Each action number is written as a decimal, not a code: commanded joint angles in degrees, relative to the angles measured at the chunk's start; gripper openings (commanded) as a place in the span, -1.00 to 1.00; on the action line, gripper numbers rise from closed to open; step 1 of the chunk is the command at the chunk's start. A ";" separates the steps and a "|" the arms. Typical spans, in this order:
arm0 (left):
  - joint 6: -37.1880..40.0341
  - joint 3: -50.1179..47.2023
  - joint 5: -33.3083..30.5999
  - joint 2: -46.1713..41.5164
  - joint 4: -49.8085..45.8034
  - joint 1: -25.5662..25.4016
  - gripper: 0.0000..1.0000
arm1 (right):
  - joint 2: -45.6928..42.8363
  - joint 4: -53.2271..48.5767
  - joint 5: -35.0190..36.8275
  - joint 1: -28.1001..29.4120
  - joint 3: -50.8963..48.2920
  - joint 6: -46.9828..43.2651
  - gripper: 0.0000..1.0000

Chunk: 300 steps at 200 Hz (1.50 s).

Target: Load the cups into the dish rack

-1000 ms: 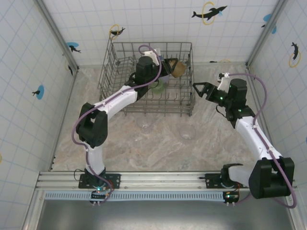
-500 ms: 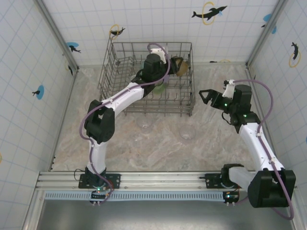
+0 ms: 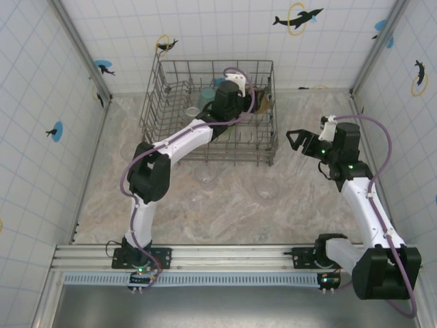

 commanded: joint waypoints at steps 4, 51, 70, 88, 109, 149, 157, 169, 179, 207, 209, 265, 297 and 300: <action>3.42 2.99 -1.55 2.62 -0.37 -0.20 -1.00 | -1.11 -0.73 0.93 -0.33 -1.24 -1.01 0.99; 4.51 4.00 -1.49 4.77 -0.42 -0.33 -1.00 | -1.21 -1.10 1.16 -0.38 -0.69 -0.74 0.99; 5.35 4.03 -1.85 5.46 -0.33 -0.41 -1.00 | -1.71 -0.94 1.25 -0.36 -0.74 -0.63 0.99; 5.95 4.29 -1.95 6.39 -0.33 -0.42 -1.00 | -1.87 -0.95 1.44 -0.35 -0.86 -0.64 0.99; 6.46 4.77 -2.02 7.40 -0.33 -0.42 -1.00 | -1.83 -1.03 1.59 -0.39 -1.12 -0.64 0.99; 9.37 5.60 -4.66 8.99 0.23 -0.66 -1.00 | -1.80 -0.72 0.75 -0.32 -1.44 -0.60 0.99; 9.64 5.78 -5.25 9.27 0.56 -0.68 -1.00 | -1.85 -0.68 0.66 -0.33 -1.57 -0.55 0.99; 10.02 5.77 -5.38 9.73 1.05 -0.85 -1.00 | -1.75 -0.53 0.68 -0.31 -1.56 -0.56 0.99; 10.49 5.85 -5.47 10.12 1.16 -1.03 -1.00 | -1.79 -0.66 0.65 -0.32 -1.57 -0.56 0.99; 11.53 5.79 -5.55 11.24 1.10 -1.71 -1.00 | -1.83 -0.70 1.05 -0.39 -1.75 -0.62 0.99; 11.55 5.79 -5.60 11.32 1.11 -1.73 -1.00 | -1.81 -0.59 1.06 -0.34 -1.79 -0.59 0.99; 15.56 5.61 -9.65 14.84 1.49 -2.92 -0.78 | -1.45 -0.21 0.66 -0.32 -2.10 -0.21 0.99; 16.20 5.35 -12.87 16.17 1.73 -3.05 -0.60 | -1.19 -0.14 0.63 -0.33 -1.77 -0.09 0.99; 16.14 5.35 -12.96 16.29 1.77 -3.05 -0.58 | -1.19 -0.09 0.64 -0.32 -1.75 -0.11 0.99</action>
